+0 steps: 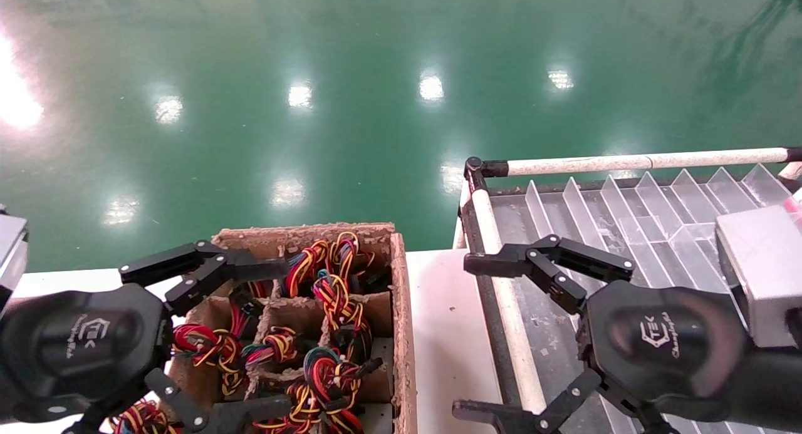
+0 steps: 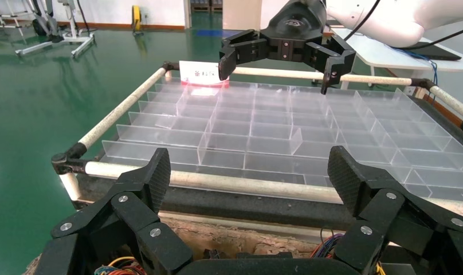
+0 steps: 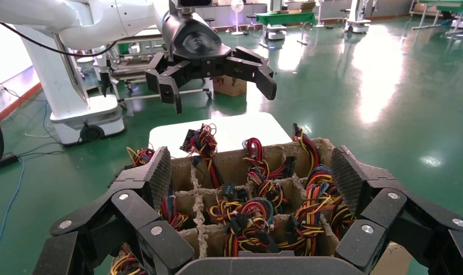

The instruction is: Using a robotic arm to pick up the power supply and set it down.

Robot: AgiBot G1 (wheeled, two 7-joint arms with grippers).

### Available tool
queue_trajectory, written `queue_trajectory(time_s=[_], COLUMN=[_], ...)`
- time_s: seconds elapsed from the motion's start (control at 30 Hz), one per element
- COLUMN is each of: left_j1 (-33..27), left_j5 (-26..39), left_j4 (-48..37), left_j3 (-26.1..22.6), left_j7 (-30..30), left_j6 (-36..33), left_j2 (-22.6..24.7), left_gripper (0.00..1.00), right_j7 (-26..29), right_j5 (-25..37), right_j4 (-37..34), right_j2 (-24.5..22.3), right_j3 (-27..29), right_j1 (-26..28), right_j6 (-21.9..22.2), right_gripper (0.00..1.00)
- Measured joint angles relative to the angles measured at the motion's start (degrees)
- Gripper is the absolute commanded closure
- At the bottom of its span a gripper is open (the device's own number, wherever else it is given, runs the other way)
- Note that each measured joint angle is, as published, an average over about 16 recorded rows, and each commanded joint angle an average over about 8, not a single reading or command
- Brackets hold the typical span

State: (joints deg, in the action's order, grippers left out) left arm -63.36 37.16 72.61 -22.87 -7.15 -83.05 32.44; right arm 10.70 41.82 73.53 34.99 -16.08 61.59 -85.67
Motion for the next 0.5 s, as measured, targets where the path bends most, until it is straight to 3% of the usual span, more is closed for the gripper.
queue_trajectory(time_s=[0.5], left_j1=[0.00], left_j5=[0.00], left_j4=[0.00], left_j3=[0.00], left_j7=[0.00], left_j6=[0.00], left_j2=[0.00], left_gripper=[0.00], right_j7=[0.00], right_j5=[0.00], right_j4=[0.00], right_j2=[0.00], right_j3=[0.00], right_j1=[0.00], right_j6=[0.00], right_gripper=[0.00])
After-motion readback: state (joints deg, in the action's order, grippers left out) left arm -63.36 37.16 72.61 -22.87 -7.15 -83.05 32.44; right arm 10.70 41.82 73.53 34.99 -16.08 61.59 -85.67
